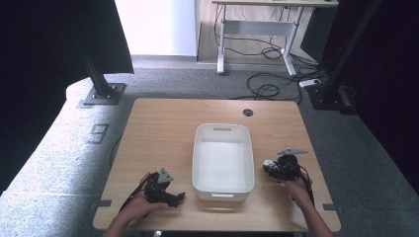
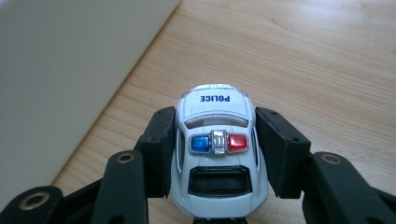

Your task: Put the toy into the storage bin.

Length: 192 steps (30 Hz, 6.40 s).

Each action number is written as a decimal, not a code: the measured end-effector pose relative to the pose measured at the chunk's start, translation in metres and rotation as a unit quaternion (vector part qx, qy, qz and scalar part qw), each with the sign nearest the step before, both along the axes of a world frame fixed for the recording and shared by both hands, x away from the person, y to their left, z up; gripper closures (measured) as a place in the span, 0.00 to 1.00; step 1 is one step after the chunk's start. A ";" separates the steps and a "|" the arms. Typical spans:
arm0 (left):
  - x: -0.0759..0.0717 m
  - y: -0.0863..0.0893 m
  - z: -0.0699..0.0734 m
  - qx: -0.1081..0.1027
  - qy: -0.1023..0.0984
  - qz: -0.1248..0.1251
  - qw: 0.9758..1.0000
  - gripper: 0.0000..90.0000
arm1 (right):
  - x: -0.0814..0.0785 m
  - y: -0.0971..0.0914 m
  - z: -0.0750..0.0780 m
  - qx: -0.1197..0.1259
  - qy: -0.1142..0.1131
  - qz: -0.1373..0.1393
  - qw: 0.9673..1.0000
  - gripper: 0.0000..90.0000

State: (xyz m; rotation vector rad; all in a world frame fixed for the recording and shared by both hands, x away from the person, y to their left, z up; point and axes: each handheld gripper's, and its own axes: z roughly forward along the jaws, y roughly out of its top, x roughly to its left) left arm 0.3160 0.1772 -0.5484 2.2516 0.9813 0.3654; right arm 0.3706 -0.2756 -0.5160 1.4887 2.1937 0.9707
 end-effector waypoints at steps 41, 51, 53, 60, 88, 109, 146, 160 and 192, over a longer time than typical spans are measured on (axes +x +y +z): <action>-0.001 0.000 0.000 0.000 0.001 -0.001 1.000 0.00 | -0.028 0.035 0.063 0.050 -0.065 0.065 0.995 0.56; -0.001 0.000 0.000 0.000 0.001 -0.001 1.000 0.00 | -0.030 0.041 0.066 0.054 -0.066 0.073 0.994 0.56; -0.001 0.000 0.000 0.000 0.001 -0.001 1.000 0.00 | -0.030 0.042 0.068 0.055 -0.067 0.075 0.993 0.56; -0.001 0.000 0.000 0.000 0.001 -0.001 1.000 0.00 | -0.030 0.049 0.070 0.056 -0.070 0.080 0.993 0.56; -0.003 0.001 0.000 0.001 0.001 0.000 1.000 0.00 | -0.028 0.093 0.093 0.065 -0.081 0.125 0.987 0.56; -0.003 0.001 0.000 0.001 0.001 -0.001 1.000 0.00 | -0.003 0.133 0.091 0.046 -0.062 0.134 0.988 0.56; -0.003 0.001 0.000 0.002 0.001 -0.004 1.000 0.00 | 0.042 0.214 0.051 -0.001 0.007 0.149 0.989 0.56; -0.003 0.001 0.000 0.000 0.001 -0.004 1.000 0.00 | 0.062 0.221 0.026 -0.019 0.054 0.119 0.991 0.56; -0.005 0.002 0.000 -0.001 0.000 -0.002 1.000 0.00 | 0.052 0.224 0.002 -0.029 0.115 0.145 0.982 0.41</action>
